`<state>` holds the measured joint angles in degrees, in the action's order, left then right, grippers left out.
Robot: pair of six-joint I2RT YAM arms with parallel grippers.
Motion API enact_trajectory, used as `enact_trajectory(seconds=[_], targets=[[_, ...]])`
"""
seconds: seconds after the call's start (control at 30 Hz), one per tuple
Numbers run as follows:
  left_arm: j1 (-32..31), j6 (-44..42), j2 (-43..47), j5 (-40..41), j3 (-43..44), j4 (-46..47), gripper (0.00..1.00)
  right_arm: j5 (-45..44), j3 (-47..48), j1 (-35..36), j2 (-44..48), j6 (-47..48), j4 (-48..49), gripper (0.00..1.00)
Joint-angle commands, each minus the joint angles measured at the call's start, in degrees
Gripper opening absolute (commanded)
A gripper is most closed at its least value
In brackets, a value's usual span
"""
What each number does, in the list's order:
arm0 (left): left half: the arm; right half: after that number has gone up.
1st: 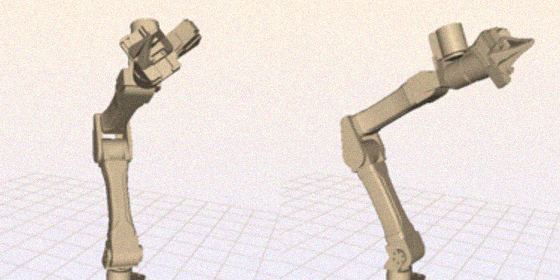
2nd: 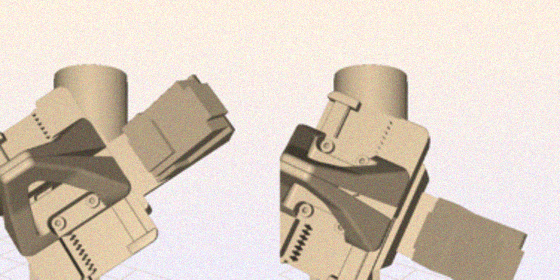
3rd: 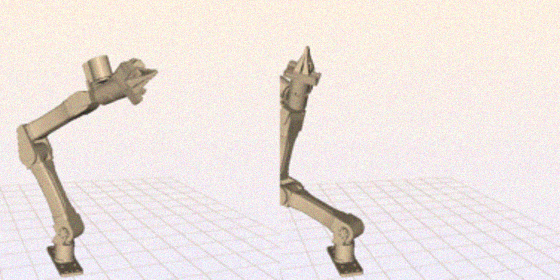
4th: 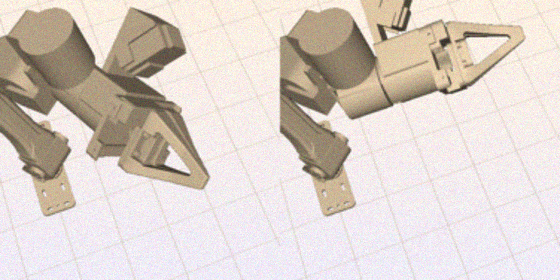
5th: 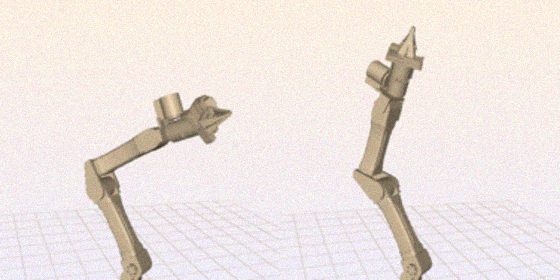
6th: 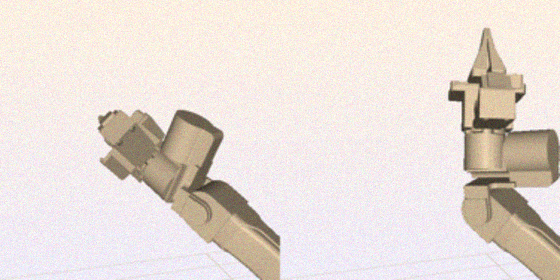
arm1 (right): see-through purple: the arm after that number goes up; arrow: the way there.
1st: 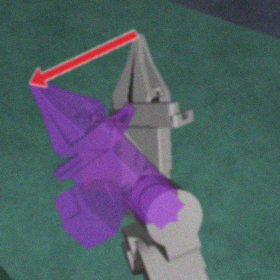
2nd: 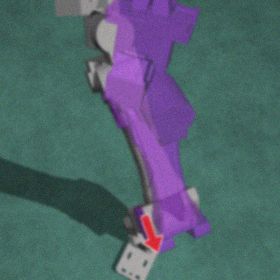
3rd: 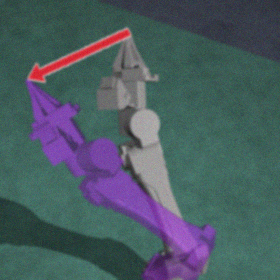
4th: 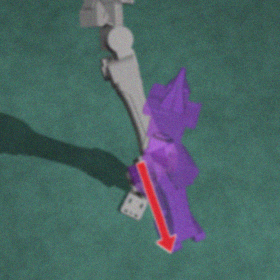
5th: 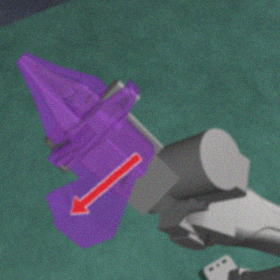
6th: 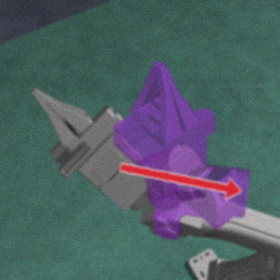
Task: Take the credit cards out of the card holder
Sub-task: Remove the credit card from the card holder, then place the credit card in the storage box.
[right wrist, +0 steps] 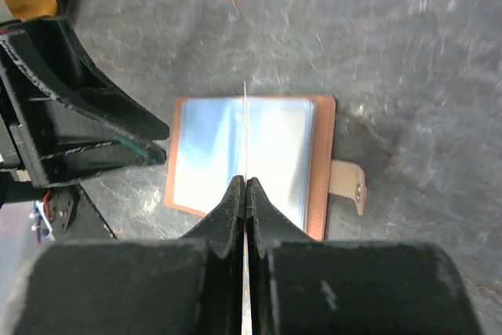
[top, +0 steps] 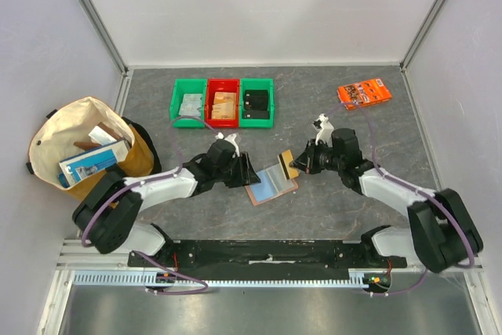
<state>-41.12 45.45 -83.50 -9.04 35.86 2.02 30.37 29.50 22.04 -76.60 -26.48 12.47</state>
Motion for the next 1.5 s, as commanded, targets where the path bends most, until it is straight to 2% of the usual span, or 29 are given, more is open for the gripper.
enact_trajectory(seconds=[0.0,0.1,0.37,0.57,0.73,1.0,1.1,1.2,1.3,1.37,1.47], targets=[[2.27,0.6,8.43,0.95,1.67,-1.67,0.63,-7.85,3.37,2.56,8.03,6.61,-3.15,0.0],[5.52,1.04,14.32,-0.27,3.6,-6.06,0.73,-14.0,4.34,6.68,11.98,10.56,-3.59,0.0],[12.02,7.01,22.85,-4.75,11.33,-17.49,0.83,-32.45,8.29,21.62,15.6,24.7,-3.95,0.0],[12.91,9.92,26.37,-7.92,12.48,-16.7,0.85,-48.09,9.09,34.27,14.64,38.85,0.26,0.0],[12.82,12.55,25.06,-8.8,12.84,-16.88,0.83,-61.72,8.74,44.21,11.31,50.89,7.73,0.0],[12.82,15.54,21.1,-15.92,11.96,-13.01,0.8,-71.49,9.79,51.95,4.27,59.34,17.75,0.0],[12.73,15.89,20.49,-16.62,11.17,-12.4,0.79,-72.38,9.44,52.93,2.86,60.49,21.35,0.0],[12.74,16.6,19.96,-17.5,10.11,-10.9,0.77,-72.99,8.91,54.07,1.63,62.24,24.61,0.0],[12.65,16.95,19.61,-17.77,9.32,-9.76,0.69,-73.96,9.17,55.21,-0.3,64.18,26.64,0.0],[12.65,16.86,19.52,-18.12,9.14,-8.88,0.61,-74.58,9.53,55.74,-1.53,64.36,26.82,0.0],[12.82,15.99,20.13,-17.42,8.27,-6.6,0.38,-75.72,9.26,56.44,-2.41,64.97,27.96,0.0]])
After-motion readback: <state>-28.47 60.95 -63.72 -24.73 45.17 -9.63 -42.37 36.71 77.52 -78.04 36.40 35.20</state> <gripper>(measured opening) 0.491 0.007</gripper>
